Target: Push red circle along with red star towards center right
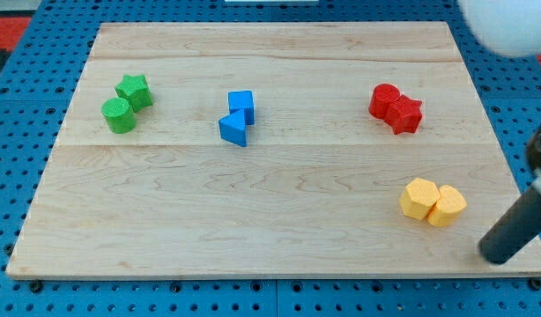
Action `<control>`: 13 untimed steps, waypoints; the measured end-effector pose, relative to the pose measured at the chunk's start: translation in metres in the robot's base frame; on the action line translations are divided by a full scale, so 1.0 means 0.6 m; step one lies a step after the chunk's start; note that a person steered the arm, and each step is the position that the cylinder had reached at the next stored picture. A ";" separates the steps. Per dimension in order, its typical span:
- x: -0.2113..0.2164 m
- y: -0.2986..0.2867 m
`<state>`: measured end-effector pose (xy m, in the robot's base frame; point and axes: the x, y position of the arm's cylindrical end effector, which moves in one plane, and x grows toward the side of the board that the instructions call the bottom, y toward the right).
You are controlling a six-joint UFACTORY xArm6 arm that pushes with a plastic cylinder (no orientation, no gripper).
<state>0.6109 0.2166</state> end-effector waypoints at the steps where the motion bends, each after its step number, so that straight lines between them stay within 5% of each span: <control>1: -0.014 -0.104; 3: -0.066 -0.239; 4: -0.160 -0.316; 6: -0.325 -0.314; 8: -0.355 -0.350; 11: -0.423 -0.313; 13: -0.456 -0.185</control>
<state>0.3375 0.1059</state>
